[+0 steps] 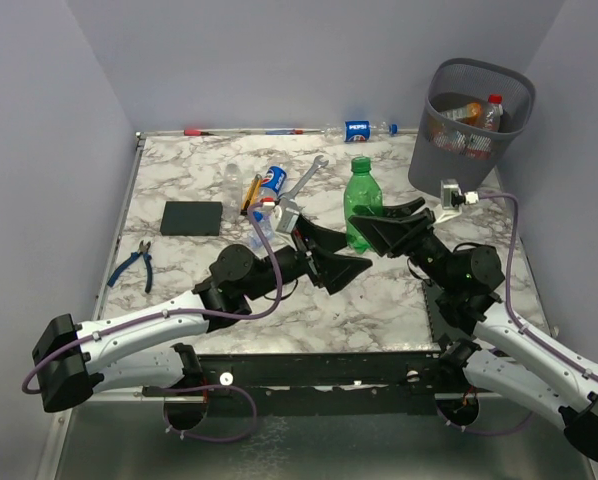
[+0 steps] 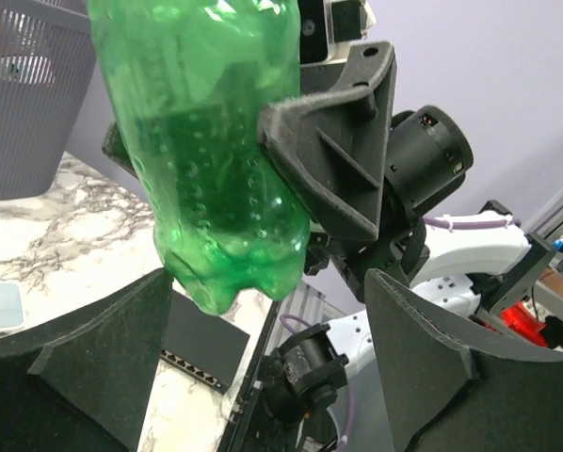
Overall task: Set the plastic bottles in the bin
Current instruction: Pick up the plastic bottle at the center of the board.
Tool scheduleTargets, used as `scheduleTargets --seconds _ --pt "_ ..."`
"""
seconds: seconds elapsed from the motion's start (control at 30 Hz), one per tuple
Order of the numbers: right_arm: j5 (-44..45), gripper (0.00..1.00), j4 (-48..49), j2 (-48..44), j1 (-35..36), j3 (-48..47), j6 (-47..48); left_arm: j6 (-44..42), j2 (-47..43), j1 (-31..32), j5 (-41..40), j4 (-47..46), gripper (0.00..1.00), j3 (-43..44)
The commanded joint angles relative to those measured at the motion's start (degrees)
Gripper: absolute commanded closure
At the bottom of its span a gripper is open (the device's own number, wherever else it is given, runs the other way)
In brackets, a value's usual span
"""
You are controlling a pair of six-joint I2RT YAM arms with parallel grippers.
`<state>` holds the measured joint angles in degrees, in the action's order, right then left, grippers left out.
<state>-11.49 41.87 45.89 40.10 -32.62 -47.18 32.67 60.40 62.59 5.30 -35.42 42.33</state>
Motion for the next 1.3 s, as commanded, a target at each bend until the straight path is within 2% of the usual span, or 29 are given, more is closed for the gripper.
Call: scheduleTargets --seconds 0.0,0.1,0.2,0.23,0.33,0.43,0.5,0.6,0.7,0.77,0.87,1.1,1.27 --pt "-5.63 0.71 2.64 0.77 0.45 0.43 -1.45 1.67 0.23 -1.31 0.77 -4.18 0.14 1.57" --pt "-5.62 0.71 2.46 0.68 0.43 0.64 -1.60 1.06 0.70 -1.28 0.96 -4.13 0.15 2.24" --pt "-5.83 0.71 2.79 1.01 0.47 0.95 -2.15 0.82 1.64 -1.36 2.07 -4.20 0.23 3.12" --pt "-5.98 0.71 3.02 1.18 0.44 1.04 -2.36 0.82 2.05 -1.31 2.82 -4.18 0.27 3.53" --pt "-5.31 0.71 3.68 1.18 0.48 1.44 -2.88 1.05 3.07 -1.33 4.57 -4.13 0.49 4.02" --pt "-4.54 0.69 3.81 0.70 0.38 1.51 -3.18 1.08 3.19 -1.34 5.28 -4.17 0.65 3.55" --pt "-4.39 0.60 3.26 0.53 0.43 1.24 -3.25 0.88 2.91 -1.33 5.37 -4.13 0.71 3.20" --pt "-4.69 0.35 1.10 -0.01 0.42 0.27 -2.73 0.29 2.35 -1.33 5.60 -4.13 0.80 2.72" --pt "-4.40 0.21 -6.86 -1.61 0.43 -2.99 0.40 -0.66 1.34 -1.33 5.90 -3.52 0.88 1.95" --pt "-3.74 0.17 -16.02 -2.39 0.47 -7.07 3.29 -1.63 0.55 -1.33 6.23 -2.15 0.93 1.55" --pt "-3.83 0.15 -28.41 -2.06 0.41 -13.79 7.95 -2.80 -0.77 -1.33 6.96 -0.35 1.00 0.74" --pt "-1.75 0.12 -51.03 0.63 0.38 -28.11 16.33 -6.72 -3.68 -1.35 6.52 4.53 1.00 -0.01" --pt "-1.58 0.12 -66.88 8.23 0.38 -43.18 22.14 -9.74 -4.59 -1.33 5.43 9.30 1.00 0.51"
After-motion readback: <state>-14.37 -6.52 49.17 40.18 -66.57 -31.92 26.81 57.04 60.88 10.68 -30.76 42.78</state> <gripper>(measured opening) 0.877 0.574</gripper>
